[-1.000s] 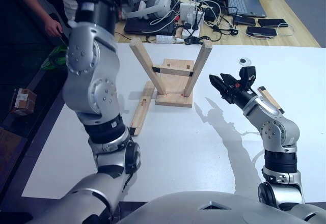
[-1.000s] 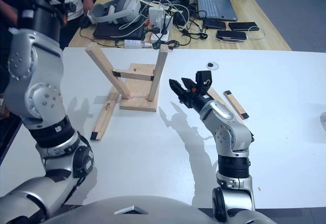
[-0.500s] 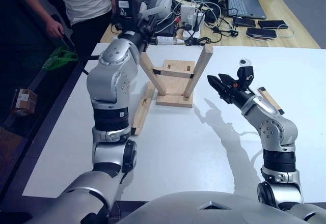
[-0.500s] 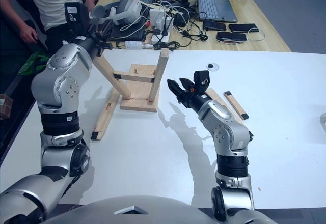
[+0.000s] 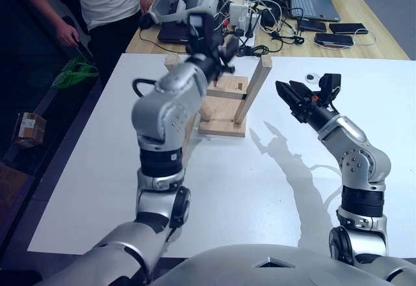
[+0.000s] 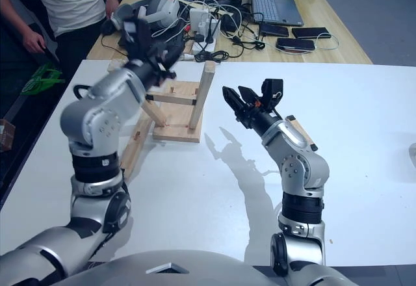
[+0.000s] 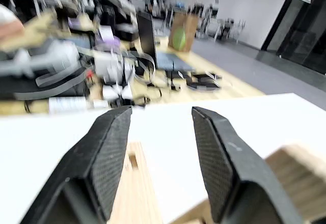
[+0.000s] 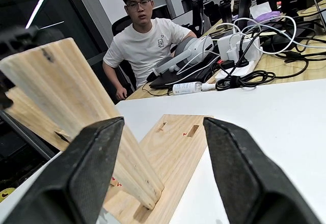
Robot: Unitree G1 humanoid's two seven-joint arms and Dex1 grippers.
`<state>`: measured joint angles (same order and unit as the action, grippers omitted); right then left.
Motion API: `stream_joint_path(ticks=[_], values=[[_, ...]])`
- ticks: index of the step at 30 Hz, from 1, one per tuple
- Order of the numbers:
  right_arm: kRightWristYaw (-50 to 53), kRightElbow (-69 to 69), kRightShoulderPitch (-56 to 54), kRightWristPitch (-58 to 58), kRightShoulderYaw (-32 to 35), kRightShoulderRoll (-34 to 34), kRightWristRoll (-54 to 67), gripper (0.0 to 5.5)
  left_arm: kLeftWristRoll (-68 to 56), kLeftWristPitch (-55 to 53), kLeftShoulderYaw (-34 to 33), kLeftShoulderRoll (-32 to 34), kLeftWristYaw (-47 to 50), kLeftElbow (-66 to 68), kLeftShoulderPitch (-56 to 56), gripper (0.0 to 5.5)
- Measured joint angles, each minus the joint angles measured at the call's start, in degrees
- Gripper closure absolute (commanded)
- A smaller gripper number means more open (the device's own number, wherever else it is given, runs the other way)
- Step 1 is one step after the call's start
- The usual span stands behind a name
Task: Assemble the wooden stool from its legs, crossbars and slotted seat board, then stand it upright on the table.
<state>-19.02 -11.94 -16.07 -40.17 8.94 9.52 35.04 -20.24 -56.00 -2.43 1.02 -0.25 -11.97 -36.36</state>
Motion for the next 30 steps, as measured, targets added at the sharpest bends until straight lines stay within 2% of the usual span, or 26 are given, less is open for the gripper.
stream_joint_path(ticks=[2, 6, 9, 17, 20, 22, 23, 25, 27, 30], values=[[0.7, 0.0, 0.0, 0.0, 0.0, 0.0, 0.0, 2.55, 0.6, -2.2, -2.9, -2.6, 4.2, 1.4, 0.4, 3.35], [1.2, 0.2, 0.0, -0.2, -0.1, 0.1, -0.1, 2.55, -0.1, -4.3, -13.3, -6.5, 11.4, 5.4, 0.9, 3.35], [1.8, 0.2, 0.0, -0.3, -0.6, 0.2, -0.4, 2.55, -2.4, -4.8, -18.1, -8.2, 13.3, 6.5, -0.2, 3.35], [2.2, 0.5, 0.0, -0.4, -0.9, 0.4, -0.7, 2.55, -5.8, -2.2, -15.9, -8.0, 10.7, 4.4, -2.3, 3.35], [2.3, 0.5, 0.1, -0.3, -1.0, 0.3, -0.8, 2.55, -6.8, 3.1, -15.8, -4.6, 7.8, 0.6, -10.2, 3.35], [2.4, 0.5, 0.4, -0.2, -0.9, 0.2, -0.9, 2.55, -5.2, 7.7, -17.2, 3.7, 5.9, -0.9, -15.5, 3.35], [2.4, 0.4, 0.4, -0.2, -0.9, 0.1, -0.9, 2.55, -2.7, 9.3, -17.9, 9.3, 5.0, -0.4, -16.0, 3.35], [2.5, 0.3, 0.5, -0.2, -0.9, 0.0, -0.8, 2.55, -0.2, 10.4, -19.3, 15.8, 4.1, 1.9, -15.1, 3.35], [2.7, -0.1, 1.0, -0.2, -0.9, 0.0, -0.8, 2.55, 0.1, 9.9, -19.7, 18.2, 2.3, 2.3, -11.5, 3.35], [3.0, -1.0, 1.8, -0.3, -1.0, -0.1, -0.7, 2.55, -3.6, 5.2, -15.3, 15.8, -1.3, -2.4, -6.1, 3.35]])
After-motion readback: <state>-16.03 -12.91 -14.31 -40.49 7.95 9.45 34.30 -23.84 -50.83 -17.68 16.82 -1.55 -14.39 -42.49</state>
